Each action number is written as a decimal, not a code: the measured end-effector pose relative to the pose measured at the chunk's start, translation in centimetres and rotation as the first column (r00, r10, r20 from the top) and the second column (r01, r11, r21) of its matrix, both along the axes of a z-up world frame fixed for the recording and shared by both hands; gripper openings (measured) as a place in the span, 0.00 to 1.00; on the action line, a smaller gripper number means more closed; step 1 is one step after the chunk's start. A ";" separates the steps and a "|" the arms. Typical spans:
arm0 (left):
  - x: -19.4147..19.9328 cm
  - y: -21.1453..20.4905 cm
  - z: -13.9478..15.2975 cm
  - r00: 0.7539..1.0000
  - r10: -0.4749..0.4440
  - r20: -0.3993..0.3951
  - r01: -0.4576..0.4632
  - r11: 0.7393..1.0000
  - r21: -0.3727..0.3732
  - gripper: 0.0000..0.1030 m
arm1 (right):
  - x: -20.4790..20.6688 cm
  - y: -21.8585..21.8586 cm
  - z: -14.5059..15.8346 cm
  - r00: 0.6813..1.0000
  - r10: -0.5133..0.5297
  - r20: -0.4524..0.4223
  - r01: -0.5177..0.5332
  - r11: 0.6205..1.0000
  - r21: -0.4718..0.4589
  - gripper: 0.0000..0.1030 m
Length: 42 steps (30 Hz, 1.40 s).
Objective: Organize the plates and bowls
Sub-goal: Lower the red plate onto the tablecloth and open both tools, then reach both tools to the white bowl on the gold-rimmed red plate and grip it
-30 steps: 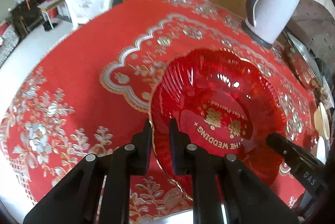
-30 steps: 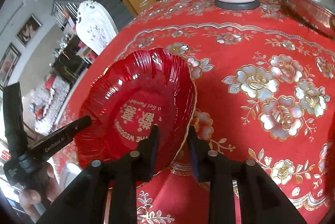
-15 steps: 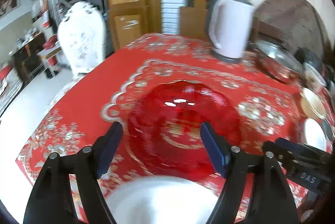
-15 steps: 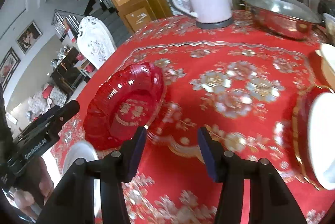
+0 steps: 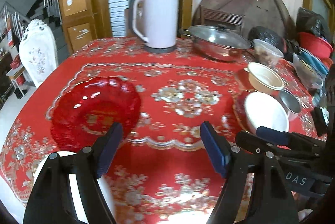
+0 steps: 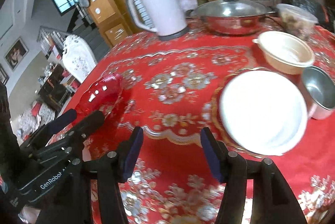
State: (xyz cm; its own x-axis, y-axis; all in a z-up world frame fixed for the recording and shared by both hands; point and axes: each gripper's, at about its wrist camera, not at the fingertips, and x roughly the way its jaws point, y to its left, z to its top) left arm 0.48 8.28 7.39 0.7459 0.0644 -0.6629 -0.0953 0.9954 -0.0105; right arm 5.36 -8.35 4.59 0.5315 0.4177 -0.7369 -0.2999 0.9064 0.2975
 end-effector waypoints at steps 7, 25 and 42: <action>0.5 -4.1 0.0 0.998 -0.068 -0.007 0.068 0.998 -0.009 0.74 | -0.7 -4.5 0.5 0.997 -0.081 0.011 0.081 0.997 0.003 0.58; 4.9 -11.7 -0.6 0.979 -0.190 -0.072 0.187 0.982 -0.036 0.74 | 0.1 -13.7 0.5 0.969 -0.245 -0.025 0.246 0.968 0.047 0.61; 9.6 -13.2 -3.3 0.956 -0.225 -0.189 0.210 0.973 -0.099 0.74 | 3.2 -15.1 -1.8 0.963 -0.243 -0.120 0.258 0.958 0.128 0.60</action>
